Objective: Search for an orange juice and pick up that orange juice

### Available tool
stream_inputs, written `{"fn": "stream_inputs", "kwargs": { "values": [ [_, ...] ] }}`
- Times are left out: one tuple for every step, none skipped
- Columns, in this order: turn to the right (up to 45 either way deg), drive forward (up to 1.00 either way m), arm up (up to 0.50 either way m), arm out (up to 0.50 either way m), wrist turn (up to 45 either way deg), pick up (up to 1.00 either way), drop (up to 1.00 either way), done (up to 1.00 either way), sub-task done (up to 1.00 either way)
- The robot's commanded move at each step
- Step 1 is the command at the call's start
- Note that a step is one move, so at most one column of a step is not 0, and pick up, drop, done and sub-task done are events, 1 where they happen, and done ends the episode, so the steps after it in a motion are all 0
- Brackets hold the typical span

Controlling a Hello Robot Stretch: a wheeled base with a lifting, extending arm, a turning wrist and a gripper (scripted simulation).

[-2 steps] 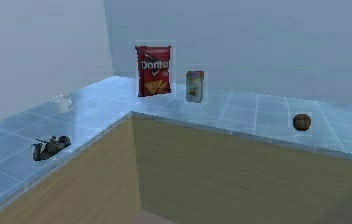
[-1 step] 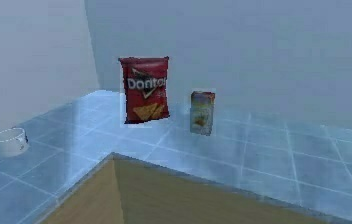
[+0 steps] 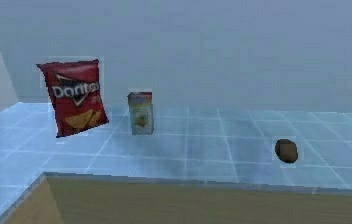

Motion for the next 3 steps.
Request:
{"fn": "stream_inputs", "kwargs": {
  "values": [
    [0.0, 0.05, 0.0, 0.0, 0.0, 0.0, 0.0, 0.0, 0.0],
    [-45.0, 0.0, 0.0, 0.0, 0.0, 0.0, 0.0, 0.0, 0.0],
    [-45.0, 0.0, 0.0, 0.0, 0.0, 0.0, 0.0, 0.0, 0.0]
  ]
}}
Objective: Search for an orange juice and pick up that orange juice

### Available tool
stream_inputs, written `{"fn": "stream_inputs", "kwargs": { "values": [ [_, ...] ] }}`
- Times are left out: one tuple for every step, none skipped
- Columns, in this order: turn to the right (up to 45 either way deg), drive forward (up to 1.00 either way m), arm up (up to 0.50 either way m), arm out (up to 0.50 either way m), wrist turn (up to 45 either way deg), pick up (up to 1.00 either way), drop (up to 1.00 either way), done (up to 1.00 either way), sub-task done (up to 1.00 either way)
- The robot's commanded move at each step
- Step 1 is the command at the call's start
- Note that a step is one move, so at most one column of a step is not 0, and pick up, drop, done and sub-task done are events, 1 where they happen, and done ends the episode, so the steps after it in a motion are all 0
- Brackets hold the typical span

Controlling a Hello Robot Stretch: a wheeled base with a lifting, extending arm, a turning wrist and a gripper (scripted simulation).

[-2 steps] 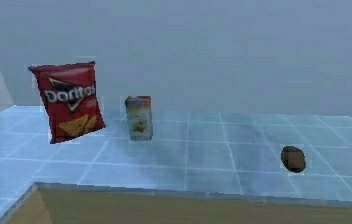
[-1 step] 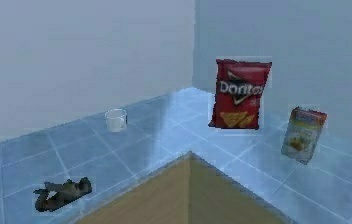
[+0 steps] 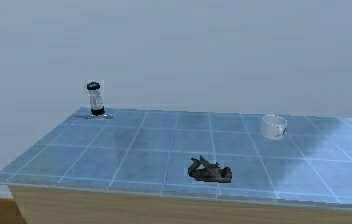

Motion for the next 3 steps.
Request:
{"fn": "stream_inputs", "kwargs": {
  "values": [
    [-9.0, 0.0, 0.0, 0.0, 0.0, 0.0, 0.0, 0.0, 0.0],
    [0.0, 0.0, 0.5, 0.0, 0.0, 0.0, 0.0, 0.0, 0.0],
    [0.0, 0.0, 0.38, 0.0, 0.0, 0.0, 0.0, 0.0, 0.0]
  ]
}}
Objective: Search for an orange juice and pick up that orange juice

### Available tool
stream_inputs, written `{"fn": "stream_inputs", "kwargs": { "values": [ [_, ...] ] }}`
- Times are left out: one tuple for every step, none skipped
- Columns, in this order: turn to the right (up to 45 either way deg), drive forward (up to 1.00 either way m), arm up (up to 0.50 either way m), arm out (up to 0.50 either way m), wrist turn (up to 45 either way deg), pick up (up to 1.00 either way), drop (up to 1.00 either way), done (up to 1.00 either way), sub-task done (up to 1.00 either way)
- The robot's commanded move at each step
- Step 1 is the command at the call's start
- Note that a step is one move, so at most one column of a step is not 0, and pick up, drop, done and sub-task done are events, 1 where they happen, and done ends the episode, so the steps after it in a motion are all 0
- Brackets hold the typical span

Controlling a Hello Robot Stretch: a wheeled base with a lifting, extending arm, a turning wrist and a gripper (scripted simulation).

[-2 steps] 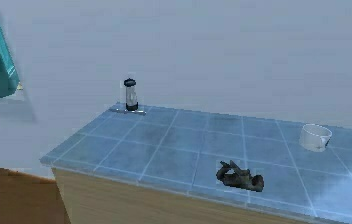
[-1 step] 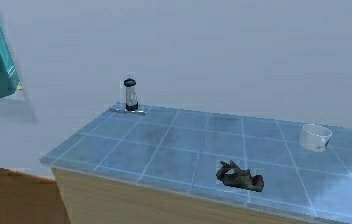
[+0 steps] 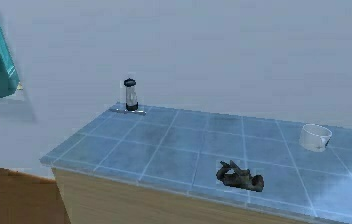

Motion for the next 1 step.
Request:
{"fn": "stream_inputs", "kwargs": {
  "values": [
    [0.0, 0.0, 0.0, 0.5, 0.0, 0.0, 0.0, 0.0, 0.0]
  ]
}}
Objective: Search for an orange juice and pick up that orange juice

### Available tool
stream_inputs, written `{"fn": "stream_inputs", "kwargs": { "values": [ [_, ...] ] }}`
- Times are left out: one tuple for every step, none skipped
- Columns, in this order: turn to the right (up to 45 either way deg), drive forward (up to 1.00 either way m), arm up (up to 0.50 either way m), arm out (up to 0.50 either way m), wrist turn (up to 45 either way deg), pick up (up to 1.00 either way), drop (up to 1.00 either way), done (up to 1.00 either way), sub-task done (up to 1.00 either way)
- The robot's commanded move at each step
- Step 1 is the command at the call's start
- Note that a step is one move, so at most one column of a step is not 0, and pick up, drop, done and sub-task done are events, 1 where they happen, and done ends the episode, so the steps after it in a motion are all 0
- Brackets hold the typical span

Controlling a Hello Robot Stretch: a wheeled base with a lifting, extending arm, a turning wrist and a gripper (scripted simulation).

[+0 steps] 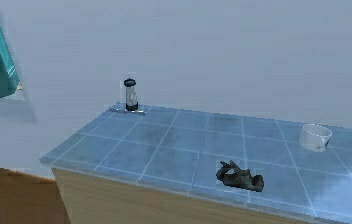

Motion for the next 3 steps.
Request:
{"fn": "stream_inputs", "kwargs": {
  "values": [
    [0.0, 0.0, 0.0, 0.0, 45.0, 0.0, 0.0, 0.0, 0.0],
    [0.0, 0.0, 0.0, 0.0, 45.0, 0.0, 0.0, 0.0, 0.0],
    [0.0, 0.0, 0.0, 0.0, 45.0, 0.0, 0.0, 0.0, 0.0]
  ]
}}
